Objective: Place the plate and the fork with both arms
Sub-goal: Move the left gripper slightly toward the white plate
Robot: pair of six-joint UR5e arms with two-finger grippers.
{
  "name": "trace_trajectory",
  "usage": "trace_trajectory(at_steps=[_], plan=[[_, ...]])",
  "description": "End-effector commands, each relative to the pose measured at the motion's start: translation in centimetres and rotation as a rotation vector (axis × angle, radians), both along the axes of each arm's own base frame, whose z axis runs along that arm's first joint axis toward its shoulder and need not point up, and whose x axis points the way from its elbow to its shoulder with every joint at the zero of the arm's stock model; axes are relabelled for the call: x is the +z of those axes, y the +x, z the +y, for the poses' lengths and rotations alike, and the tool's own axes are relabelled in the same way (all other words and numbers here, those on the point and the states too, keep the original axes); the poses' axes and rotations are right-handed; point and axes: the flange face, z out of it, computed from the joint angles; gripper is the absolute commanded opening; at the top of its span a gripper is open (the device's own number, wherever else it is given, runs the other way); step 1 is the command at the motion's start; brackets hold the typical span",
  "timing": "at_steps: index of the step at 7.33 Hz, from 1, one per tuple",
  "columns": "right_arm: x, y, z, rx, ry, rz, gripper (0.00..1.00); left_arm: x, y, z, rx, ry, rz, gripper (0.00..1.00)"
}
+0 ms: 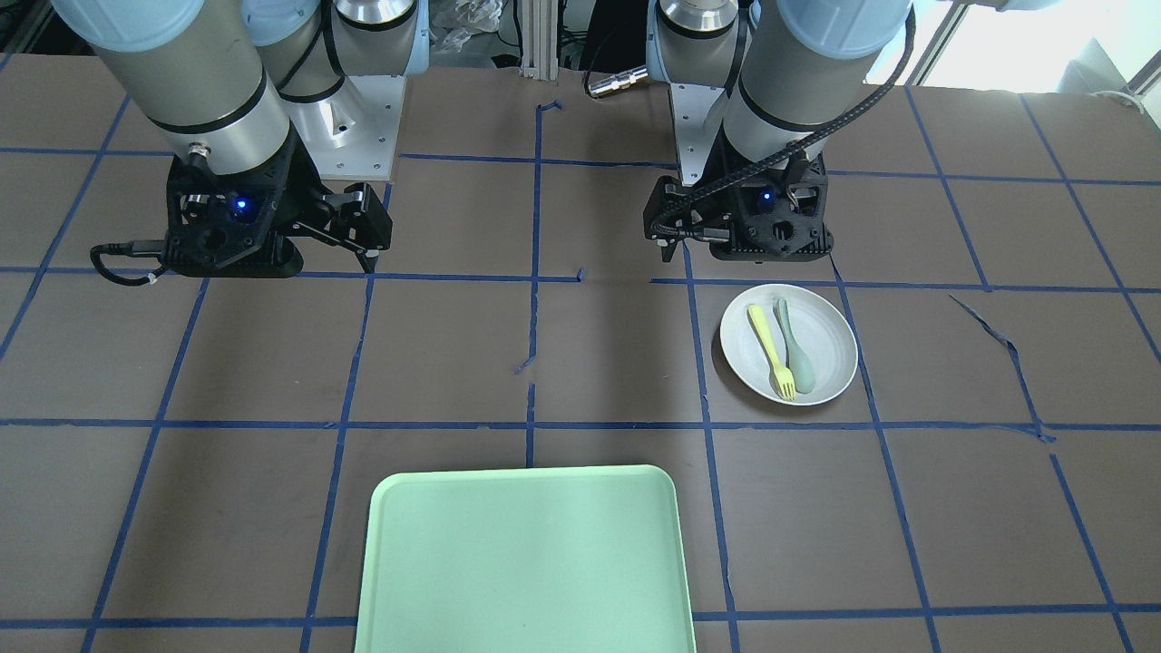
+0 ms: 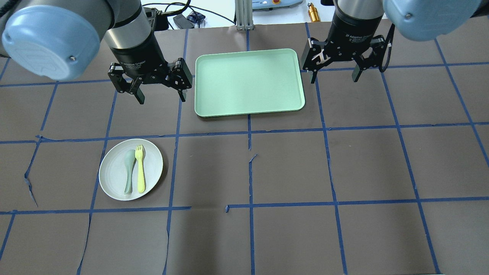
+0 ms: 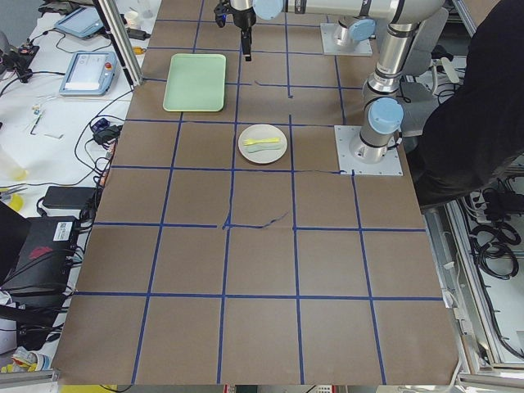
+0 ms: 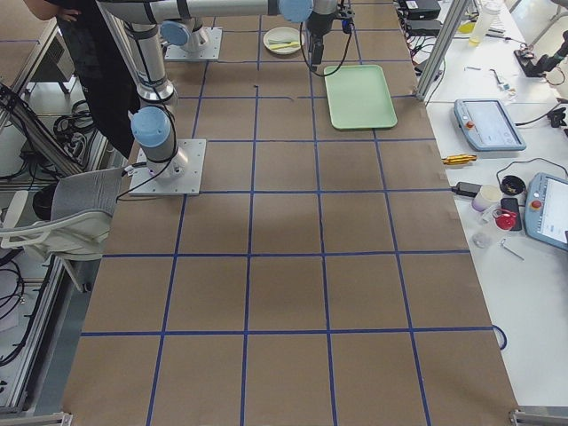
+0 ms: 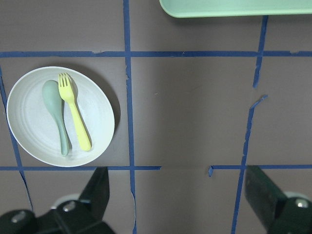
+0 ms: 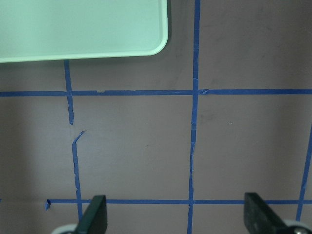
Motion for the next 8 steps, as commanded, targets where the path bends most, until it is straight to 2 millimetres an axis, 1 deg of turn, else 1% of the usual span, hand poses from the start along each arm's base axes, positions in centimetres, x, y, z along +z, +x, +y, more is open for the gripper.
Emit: trace_trajectory(at_steps=[1, 2, 4, 5, 6, 8], plan=[[0.2, 0.0, -0.1, -0.002, -0.004, 0.000, 1.00, 0.2, 0.7, 0.0, 0.022, 0.001, -0.007, 1.00], [0.2, 0.0, -0.1, -0.004, -0.004, -0.002, 1.00, 0.5, 1.6, 0.0, 0.037, -0.001, -0.010, 1.00], [0.3, 0.0, 0.0, -0.005, -0.009, 0.000, 1.00, 0.2, 1.8, 0.3, 0.043, 0.021, -0.014, 1.00], [0.5, -0.1, -0.1, -0.006, -0.013, 0.009, 1.00, 0.5, 2.0, 0.6, 0.045, 0.017, -0.013, 1.00], [0.5, -0.2, -0.2, -0.007, -0.021, 0.016, 1.00, 0.4, 2.0, 0.7, 0.045, 0.026, -0.014, 1.00], [-0.3, -0.3, -0.4, -0.009, -0.013, 0.013, 1.00, -0.1, 2.1, 1.0, 0.046, 0.047, -0.017, 1.00]])
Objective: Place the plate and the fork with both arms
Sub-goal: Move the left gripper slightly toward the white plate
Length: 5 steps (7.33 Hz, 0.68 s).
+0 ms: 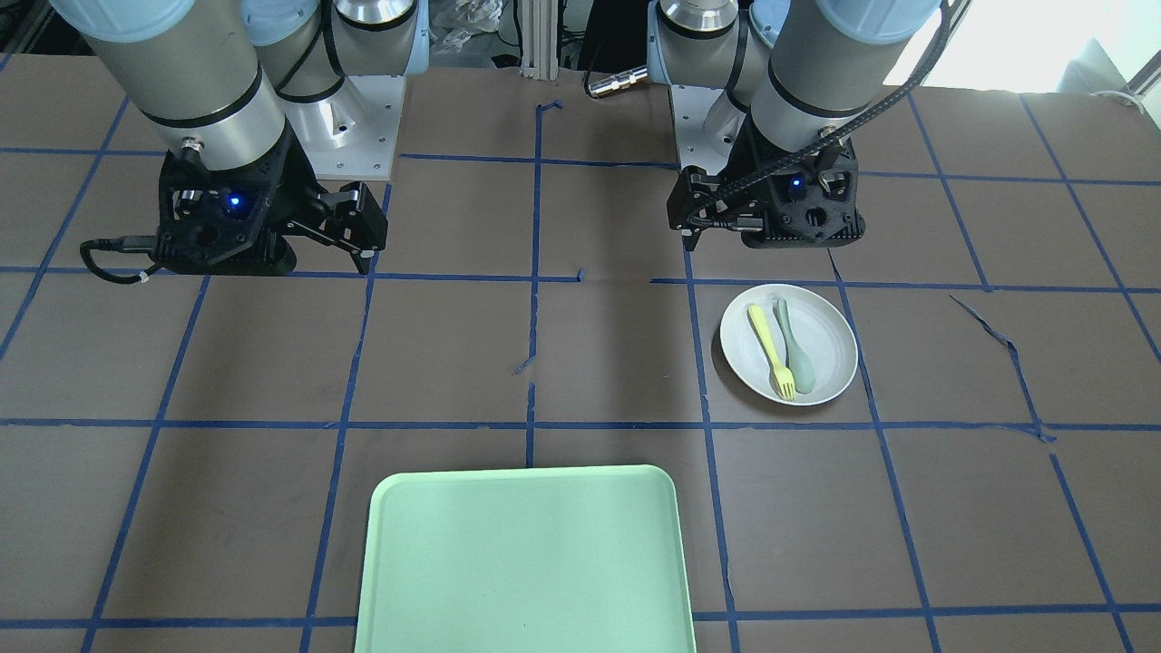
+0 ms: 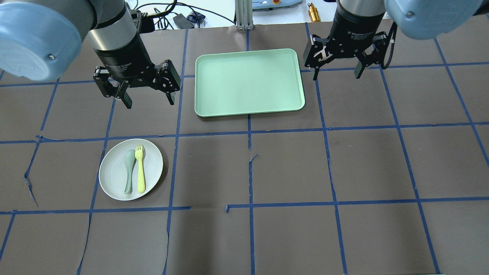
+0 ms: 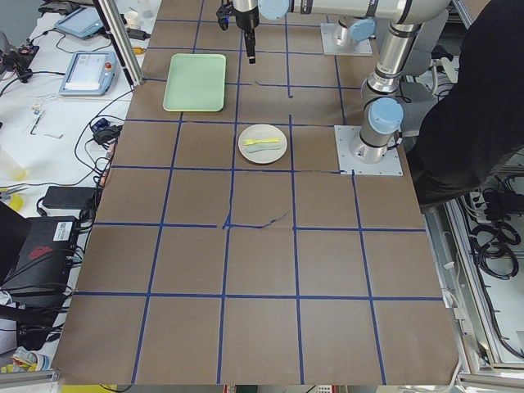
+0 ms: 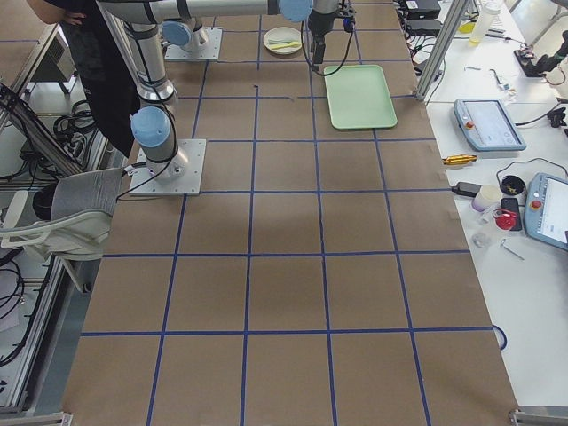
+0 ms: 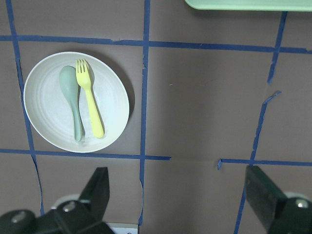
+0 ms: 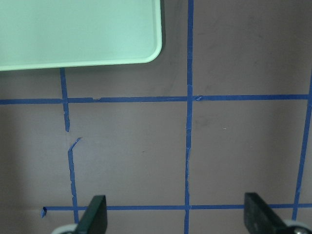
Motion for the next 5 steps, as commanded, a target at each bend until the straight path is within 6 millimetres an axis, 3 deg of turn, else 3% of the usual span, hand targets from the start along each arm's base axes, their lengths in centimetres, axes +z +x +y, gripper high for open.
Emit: trace_trajectory(at_steps=[1, 5], plan=[[-0.25, -0.13, -0.26, 0.003, -0.001, 0.001, 1.00, -0.50, 0.10, 0.33, 0.001, 0.019, -0.002, 1.00], [-0.04, -0.16, -0.15, -0.001, -0.002, 0.003, 1.00, -0.43, 0.06, 0.24, 0.002, 0.010, 0.001, 1.00]])
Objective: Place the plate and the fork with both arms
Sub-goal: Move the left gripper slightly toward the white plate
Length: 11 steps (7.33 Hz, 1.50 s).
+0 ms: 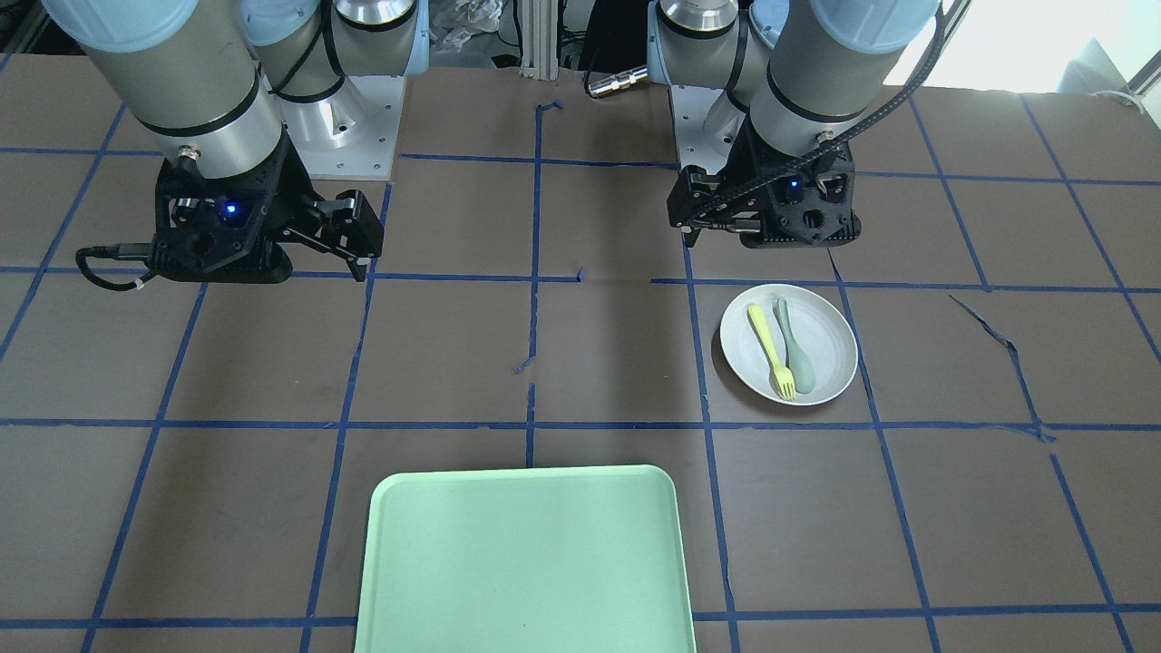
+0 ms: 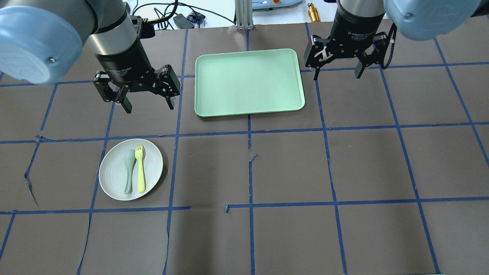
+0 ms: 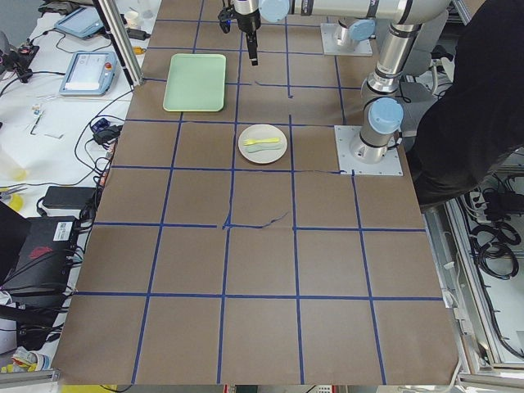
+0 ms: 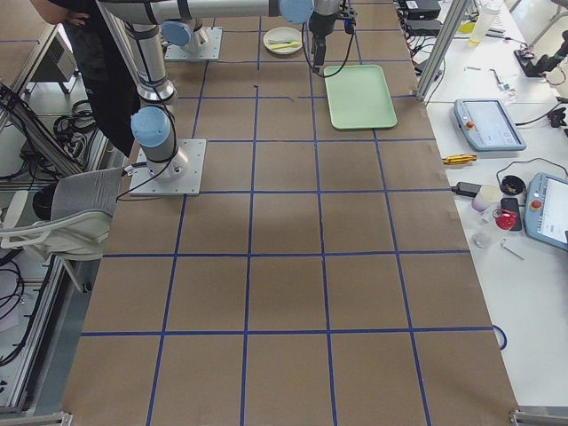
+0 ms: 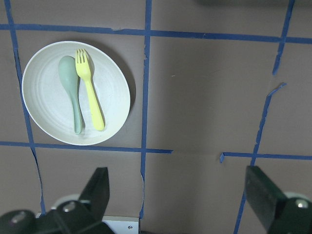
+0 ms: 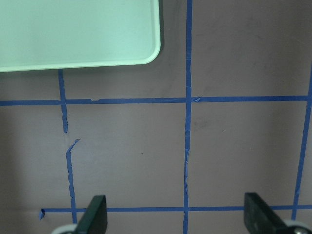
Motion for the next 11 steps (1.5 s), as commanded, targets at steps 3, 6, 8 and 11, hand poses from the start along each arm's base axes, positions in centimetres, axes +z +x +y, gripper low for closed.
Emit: trace_trajectory(at_steps=[3, 6, 8, 11], plan=[[0.0, 0.1, 0.0, -0.001, 0.000, -0.001, 1.00, 0.2, 0.0, 0.0, 0.001, -0.009, 0.001, 1.00], [0.1, 0.1, 0.0, -0.001, -0.006, 0.000, 1.00, 0.3, 0.1, 0.2, 0.004, -0.006, 0.001, 1.00], [-0.5, 0.1, -0.1, 0.000, 0.003, -0.003, 1.00, 0.0, 1.7, -0.5, 0.015, -0.006, 0.005, 1.00], [-0.6, 0.1, -0.3, -0.001, 0.000, -0.003, 1.00, -3.6, 12.6, -2.7, 0.029, 0.001, 0.037, 1.00]])
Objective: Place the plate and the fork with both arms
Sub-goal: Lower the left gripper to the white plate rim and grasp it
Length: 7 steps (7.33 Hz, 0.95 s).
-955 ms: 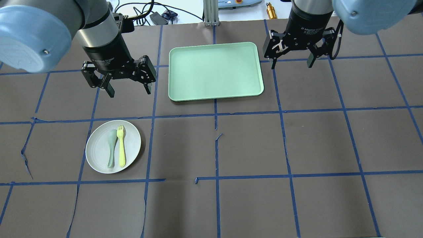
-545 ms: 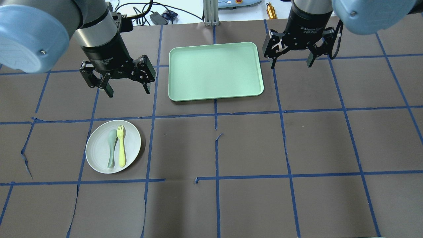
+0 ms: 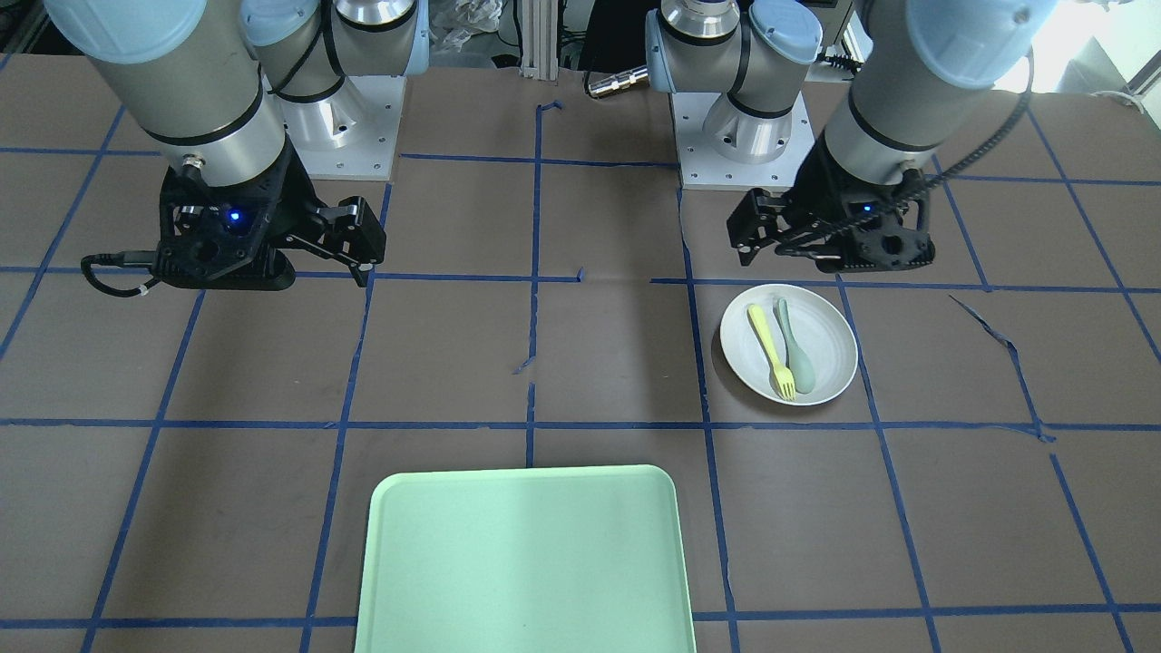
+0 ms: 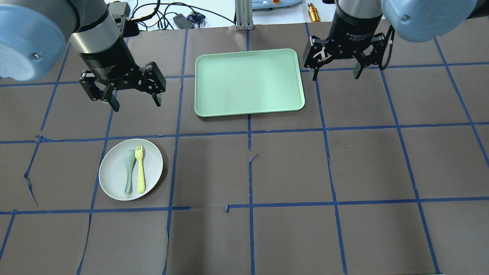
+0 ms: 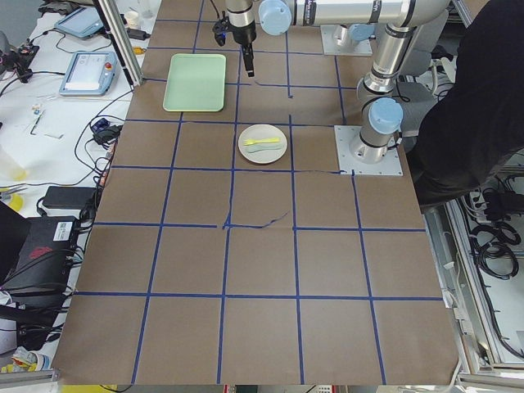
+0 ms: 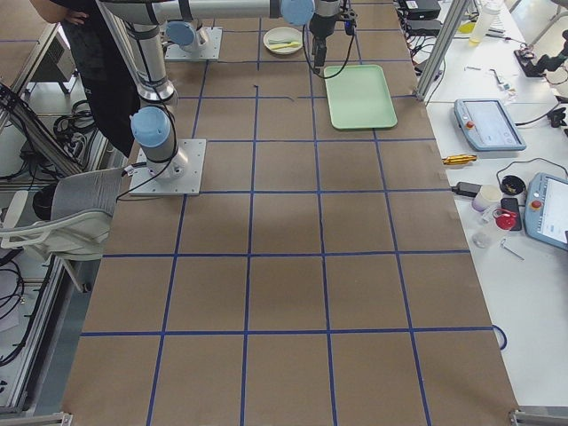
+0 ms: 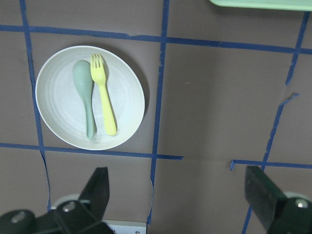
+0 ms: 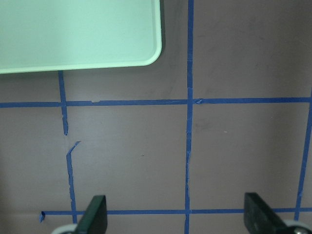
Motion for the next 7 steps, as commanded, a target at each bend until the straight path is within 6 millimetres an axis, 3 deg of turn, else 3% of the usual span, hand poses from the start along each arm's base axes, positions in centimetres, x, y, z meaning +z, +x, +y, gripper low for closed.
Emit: trace_trajectory(at_steps=[1, 3, 4, 7], plan=[[-0.1, 0.0, 0.0, 0.000, 0.002, -0.004, 1.00, -5.4, 8.9, -0.8, 0.041, -0.021, 0.027, 1.00], [-0.2, 0.1, 0.0, 0.000, 0.002, -0.002, 1.00, -13.2, 18.0, 0.7, -0.099, -0.108, 0.047, 0.94], [-0.4, 0.1, -0.1, 0.003, 0.005, -0.003, 1.00, -16.4, 20.0, 1.4, -0.088, -0.115, 0.101, 0.84], [-0.9, 0.1, -0.2, 0.004, 0.016, -0.001, 1.00, -22.6, 20.8, 2.1, -0.147, -0.022, 0.198, 0.84]])
